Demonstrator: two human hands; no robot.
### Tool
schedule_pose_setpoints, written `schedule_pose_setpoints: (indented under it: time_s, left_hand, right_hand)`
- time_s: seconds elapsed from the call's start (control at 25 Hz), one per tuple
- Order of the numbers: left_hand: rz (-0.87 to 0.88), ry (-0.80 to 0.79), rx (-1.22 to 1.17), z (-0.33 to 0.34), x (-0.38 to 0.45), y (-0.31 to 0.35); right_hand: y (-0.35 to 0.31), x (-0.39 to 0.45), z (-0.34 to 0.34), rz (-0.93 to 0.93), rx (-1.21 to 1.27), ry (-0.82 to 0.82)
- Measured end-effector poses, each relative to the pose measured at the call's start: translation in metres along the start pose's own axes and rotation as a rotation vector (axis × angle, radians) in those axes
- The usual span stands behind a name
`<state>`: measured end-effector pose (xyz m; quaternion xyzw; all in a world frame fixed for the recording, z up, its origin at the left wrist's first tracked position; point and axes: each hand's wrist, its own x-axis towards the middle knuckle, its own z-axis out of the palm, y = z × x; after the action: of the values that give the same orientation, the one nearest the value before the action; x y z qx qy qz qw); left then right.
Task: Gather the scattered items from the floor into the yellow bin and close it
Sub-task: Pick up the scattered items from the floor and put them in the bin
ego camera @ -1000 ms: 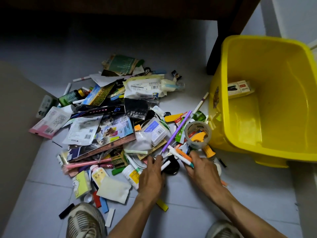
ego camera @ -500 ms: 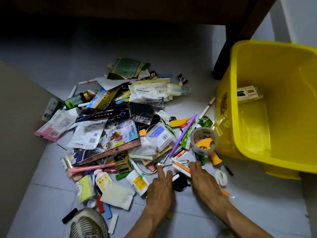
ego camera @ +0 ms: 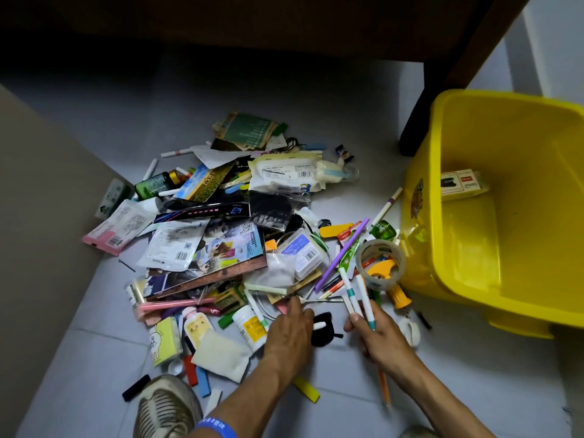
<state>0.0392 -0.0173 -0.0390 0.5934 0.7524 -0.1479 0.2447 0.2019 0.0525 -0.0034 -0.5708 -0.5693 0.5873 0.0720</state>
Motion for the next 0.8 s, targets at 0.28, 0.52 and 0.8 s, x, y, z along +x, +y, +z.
schedule_pose_setpoints:
  time_s: [0.28,0.52,0.8]
  left_hand:
    - [-0.153,0.107,-0.517,-0.009,-0.013,-0.009]
    - [-0.233,0.063,-1.654,-0.156,-0.008,0.063]
    - [0.02,-0.31,-1.683,-0.296,0.028,0.17]
  right_hand:
    - [-0.046,-0.026,-0.022,-0.07,0.347,0.0]
    - [-0.116,-0.041,-0.094,-0.115,1.001,0.183]
    - [-0.158,-0.027,-0.18,-0.004,1.064,0.307]
